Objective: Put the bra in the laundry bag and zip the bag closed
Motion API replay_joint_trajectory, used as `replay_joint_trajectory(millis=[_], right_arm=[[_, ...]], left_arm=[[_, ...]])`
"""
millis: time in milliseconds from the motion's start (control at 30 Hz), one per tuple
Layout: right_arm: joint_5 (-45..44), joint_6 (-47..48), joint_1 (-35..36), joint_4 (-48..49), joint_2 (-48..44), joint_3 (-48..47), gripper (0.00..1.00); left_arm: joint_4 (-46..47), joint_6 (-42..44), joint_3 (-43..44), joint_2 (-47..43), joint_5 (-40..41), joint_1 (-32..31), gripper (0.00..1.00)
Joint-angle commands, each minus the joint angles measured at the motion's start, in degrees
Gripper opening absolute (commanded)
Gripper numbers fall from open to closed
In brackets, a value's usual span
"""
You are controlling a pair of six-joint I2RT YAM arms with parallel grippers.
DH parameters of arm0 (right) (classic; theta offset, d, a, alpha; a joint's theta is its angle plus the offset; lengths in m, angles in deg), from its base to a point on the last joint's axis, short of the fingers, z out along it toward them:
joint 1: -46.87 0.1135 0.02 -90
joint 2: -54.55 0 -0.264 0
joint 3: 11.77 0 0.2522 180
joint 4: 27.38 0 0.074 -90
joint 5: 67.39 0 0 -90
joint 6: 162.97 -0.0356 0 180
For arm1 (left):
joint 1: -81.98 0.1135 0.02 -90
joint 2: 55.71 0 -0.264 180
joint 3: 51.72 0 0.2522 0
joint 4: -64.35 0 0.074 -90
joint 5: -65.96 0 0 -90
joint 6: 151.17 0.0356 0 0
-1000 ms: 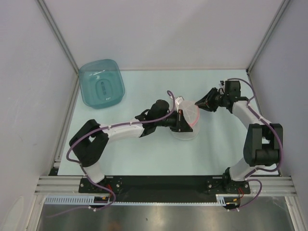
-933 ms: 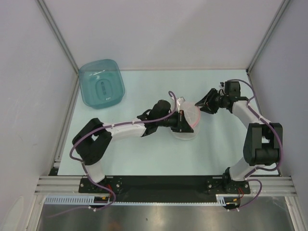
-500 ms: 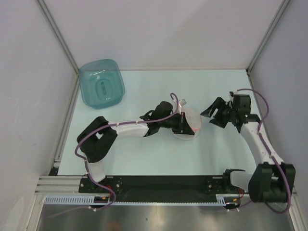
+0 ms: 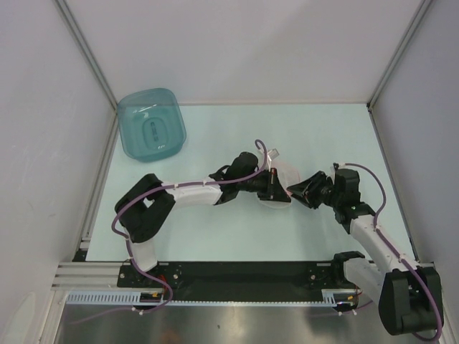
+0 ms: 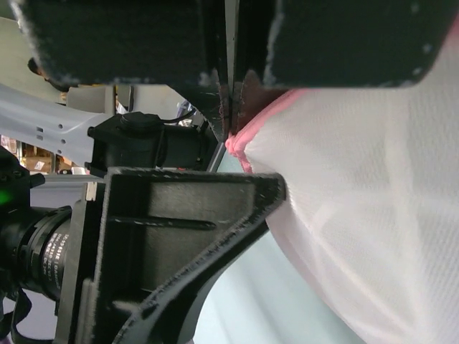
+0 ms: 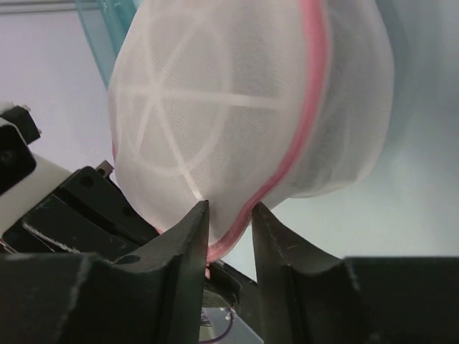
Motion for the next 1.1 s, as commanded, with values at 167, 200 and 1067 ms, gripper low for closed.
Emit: replay_joint_trajectory(millis=[167, 200, 1067], right_arm=[[-2.3, 0.3, -1.2, 5.4, 3.3, -1.6, 0.03], [-1.9, 2.5, -2.8, 4.7, 3.8, -2.3, 0.02], [-4.2, 28.8, -7.8, -22.7, 13.4, -20.4, 0.72]], left_arm=[[1.9, -0.3, -4.9, -4.5, -1.5, 2.3, 0.0], [1.8, -0.3, -5.8, -5.1, -1.5, 4.8, 0.0], [-2.4, -0.7, 3.0, -2.2, -2.3, 3.6, 0.0]])
